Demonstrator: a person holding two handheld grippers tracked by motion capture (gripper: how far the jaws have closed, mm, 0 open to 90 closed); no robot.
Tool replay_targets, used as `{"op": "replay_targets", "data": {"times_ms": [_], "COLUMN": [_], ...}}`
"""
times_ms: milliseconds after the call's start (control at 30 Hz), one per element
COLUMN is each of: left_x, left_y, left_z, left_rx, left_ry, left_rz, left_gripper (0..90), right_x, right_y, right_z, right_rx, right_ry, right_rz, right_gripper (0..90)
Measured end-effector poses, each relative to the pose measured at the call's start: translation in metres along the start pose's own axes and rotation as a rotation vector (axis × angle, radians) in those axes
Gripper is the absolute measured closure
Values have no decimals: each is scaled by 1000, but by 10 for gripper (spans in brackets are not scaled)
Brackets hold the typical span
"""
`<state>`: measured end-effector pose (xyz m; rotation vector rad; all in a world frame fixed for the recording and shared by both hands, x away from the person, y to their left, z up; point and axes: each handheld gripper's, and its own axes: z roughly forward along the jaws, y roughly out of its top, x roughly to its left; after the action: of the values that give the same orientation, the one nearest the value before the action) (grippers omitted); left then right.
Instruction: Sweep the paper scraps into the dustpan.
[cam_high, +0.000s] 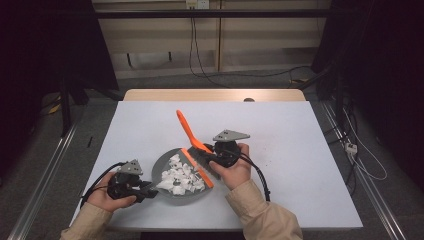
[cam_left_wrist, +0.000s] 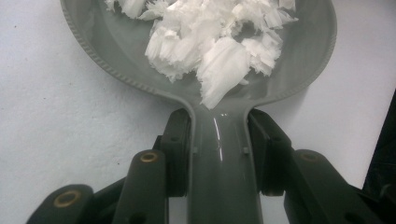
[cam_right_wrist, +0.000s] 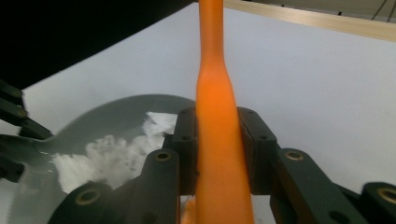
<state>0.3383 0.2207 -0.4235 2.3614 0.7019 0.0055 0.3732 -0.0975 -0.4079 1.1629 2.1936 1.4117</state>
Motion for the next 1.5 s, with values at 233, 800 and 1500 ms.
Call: {"op": "replay_targets", "data": {"times_ms": [233,800,1500], "left_x": [-1,-3,-1], "left_y": [1,6,5], "left_z": [2,6,6], "left_rx": [7,9,8], "left_ry": [2,4,0], "left_rz": [6,14,5], "left_gripper": [626,626,626], "right_x": [-20,9,-25], "right_y": [-10,-8,-12], "right_z": [-1,8,0], "right_rx": [29,26,52], "right_ry": [-84,32,-125], "right_rz": [-10,-10,-52], "right_gripper": [710,710,710]}}
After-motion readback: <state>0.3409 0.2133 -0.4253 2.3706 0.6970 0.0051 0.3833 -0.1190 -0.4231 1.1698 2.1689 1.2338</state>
